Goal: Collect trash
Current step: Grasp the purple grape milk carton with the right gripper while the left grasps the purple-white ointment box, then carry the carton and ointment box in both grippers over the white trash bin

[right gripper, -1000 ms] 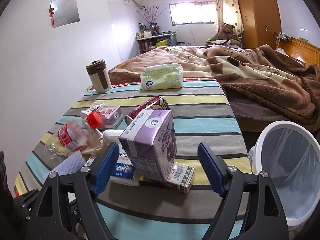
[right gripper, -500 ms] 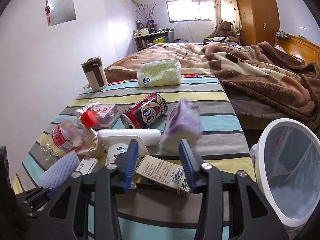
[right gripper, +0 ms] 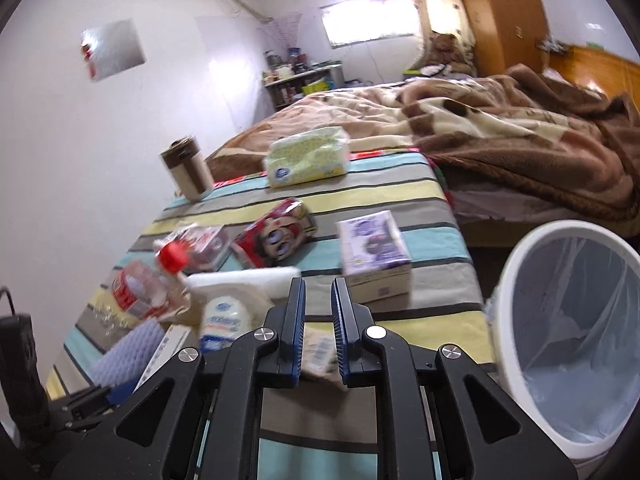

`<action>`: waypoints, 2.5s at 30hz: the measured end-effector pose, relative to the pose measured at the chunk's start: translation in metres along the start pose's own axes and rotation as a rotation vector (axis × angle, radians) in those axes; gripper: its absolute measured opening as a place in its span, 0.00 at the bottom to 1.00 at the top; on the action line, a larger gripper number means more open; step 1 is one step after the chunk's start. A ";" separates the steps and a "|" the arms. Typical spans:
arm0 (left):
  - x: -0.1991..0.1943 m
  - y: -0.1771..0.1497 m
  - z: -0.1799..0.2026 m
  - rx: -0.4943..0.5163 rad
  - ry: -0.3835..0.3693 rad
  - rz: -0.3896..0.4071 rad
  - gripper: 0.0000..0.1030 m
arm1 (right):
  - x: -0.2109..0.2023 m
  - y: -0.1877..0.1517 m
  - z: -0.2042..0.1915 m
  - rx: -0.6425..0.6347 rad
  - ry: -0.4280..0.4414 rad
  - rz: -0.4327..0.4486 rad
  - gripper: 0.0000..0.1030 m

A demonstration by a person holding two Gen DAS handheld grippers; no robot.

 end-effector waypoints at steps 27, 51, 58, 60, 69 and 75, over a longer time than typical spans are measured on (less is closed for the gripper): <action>-0.011 0.026 0.029 0.028 -0.041 0.044 0.38 | 0.073 -0.003 0.021 -0.150 -0.091 -0.195 0.54; -0.013 0.042 0.132 0.170 -0.152 0.084 0.38 | -0.015 0.030 0.070 -0.005 -0.068 -0.031 0.53; -0.006 0.039 0.182 0.226 -0.233 0.072 0.38 | -0.039 0.030 0.110 0.030 -0.151 -0.008 0.53; -0.001 0.036 0.198 0.237 -0.259 0.052 0.38 | -0.043 0.027 0.123 0.051 -0.170 -0.011 0.53; 0.019 0.021 0.260 0.318 -0.328 0.000 0.38 | -0.052 0.012 0.165 0.104 -0.273 -0.041 0.53; 0.035 0.005 0.293 0.368 -0.358 -0.047 0.38 | -0.055 -0.002 0.186 0.124 -0.309 -0.082 0.54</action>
Point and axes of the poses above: each gripper's, at about its wrist camera, not at the fingertips, and x roughly the way its jaws point, z to its right, y to its top, the point moved 5 cm from there along x, roughly the way its jaws point, and after that the axes turned 10 degrees about z, right-handed, at the moved point
